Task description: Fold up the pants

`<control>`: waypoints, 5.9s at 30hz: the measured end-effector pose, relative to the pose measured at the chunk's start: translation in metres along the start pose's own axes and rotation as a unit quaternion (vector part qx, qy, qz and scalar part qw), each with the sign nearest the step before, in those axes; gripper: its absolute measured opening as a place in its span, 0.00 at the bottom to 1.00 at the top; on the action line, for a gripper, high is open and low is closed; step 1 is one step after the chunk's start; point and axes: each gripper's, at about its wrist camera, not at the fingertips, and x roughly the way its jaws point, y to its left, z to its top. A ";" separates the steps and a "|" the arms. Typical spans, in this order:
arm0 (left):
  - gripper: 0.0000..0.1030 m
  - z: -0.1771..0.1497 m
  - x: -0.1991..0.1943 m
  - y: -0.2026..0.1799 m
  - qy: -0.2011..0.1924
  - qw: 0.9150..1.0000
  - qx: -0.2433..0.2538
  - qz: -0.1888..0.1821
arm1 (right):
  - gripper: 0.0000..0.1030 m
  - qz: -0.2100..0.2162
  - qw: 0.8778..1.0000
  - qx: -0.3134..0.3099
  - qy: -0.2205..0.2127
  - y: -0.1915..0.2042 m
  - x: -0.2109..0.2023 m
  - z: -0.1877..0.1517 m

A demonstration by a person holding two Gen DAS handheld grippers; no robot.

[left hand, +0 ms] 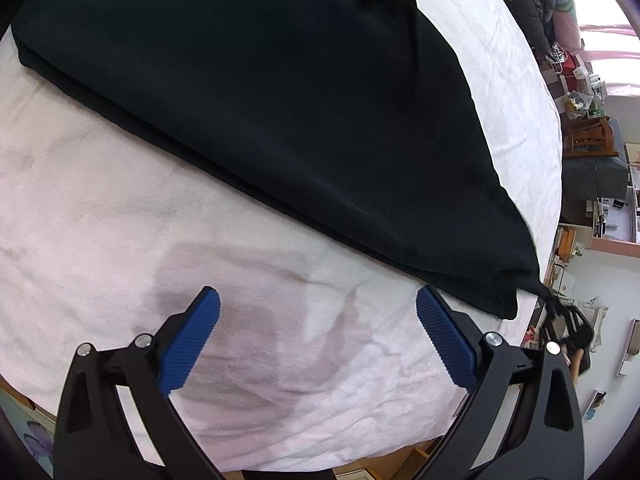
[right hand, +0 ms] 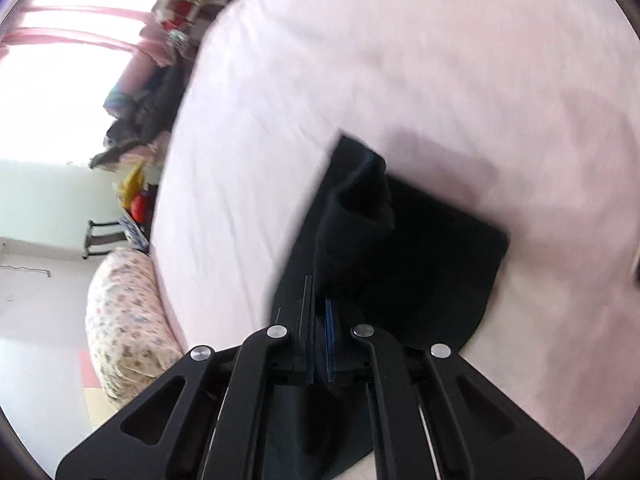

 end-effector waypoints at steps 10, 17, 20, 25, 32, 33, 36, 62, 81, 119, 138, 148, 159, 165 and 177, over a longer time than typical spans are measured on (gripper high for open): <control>0.96 -0.003 0.009 -0.004 0.017 1.000 0.012 -0.003 | 0.03 -0.114 0.990 0.053 0.069 -0.061 0.021 -0.009; 0.96 0.002 0.004 0.005 0.009 1.000 0.010 0.005 | 0.24 -0.101 0.990 0.087 0.042 -0.073 -0.004 -0.015; 0.96 0.007 -0.003 0.013 -0.009 1.000 -0.006 0.007 | 0.31 -0.091 0.991 0.095 0.026 -0.074 -0.012 -0.018; 0.96 0.033 -0.040 0.034 -0.081 0.996 -0.012 0.040 | 0.38 -0.098 0.992 0.078 0.005 -0.061 -0.018 -0.032; 0.96 0.115 -0.111 0.096 -0.178 0.980 -0.037 0.078 | 0.46 -0.117 0.992 0.023 0.036 -0.033 -0.005 -0.055; 0.96 0.124 -0.116 0.102 -0.183 0.979 -0.039 0.078 | 0.46 -0.118 0.992 0.021 0.040 -0.031 -0.003 -0.060; 0.96 0.163 -0.127 0.126 -0.189 0.976 -0.038 0.105 | 0.46 -0.119 0.991 0.022 0.055 -0.023 0.007 -0.081; 0.98 0.130 -0.139 0.092 -0.260 0.932 0.103 0.232 | 0.47 0.074 0.901 -0.286 0.318 0.178 0.147 -0.270; 0.98 0.161 -0.094 0.174 -0.174 0.965 -0.066 0.185 | 0.47 0.008 0.874 -0.361 0.326 0.240 0.252 -0.325; 0.98 -0.013 0.029 -0.004 0.005 0.990 0.083 0.111 | 0.33 -0.119 0.992 -0.035 0.037 -0.065 0.007 0.016; 0.98 -0.009 0.049 -0.009 0.024 0.992 0.064 0.105 | 0.61 -0.058 0.997 0.002 0.046 -0.083 0.017 -0.004; 0.98 -0.002 0.029 0.008 0.021 0.993 0.064 0.097 | 0.17 -0.039 0.999 -0.018 0.003 -0.074 0.013 -0.015; 0.98 0.006 0.001 0.047 0.004 0.996 0.031 0.088 | 0.15 0.044 0.984 -0.171 0.024 0.040 0.008 -0.051; 0.98 0.004 -0.016 0.070 -0.007 0.997 0.012 0.076 | 0.15 0.110 0.960 -0.246 0.077 0.119 0.027 -0.105; 0.98 -0.004 -0.050 0.130 -0.029 0.997 -0.043 0.057 | 0.15 0.124 0.894 -0.367 0.225 0.214 0.111 -0.262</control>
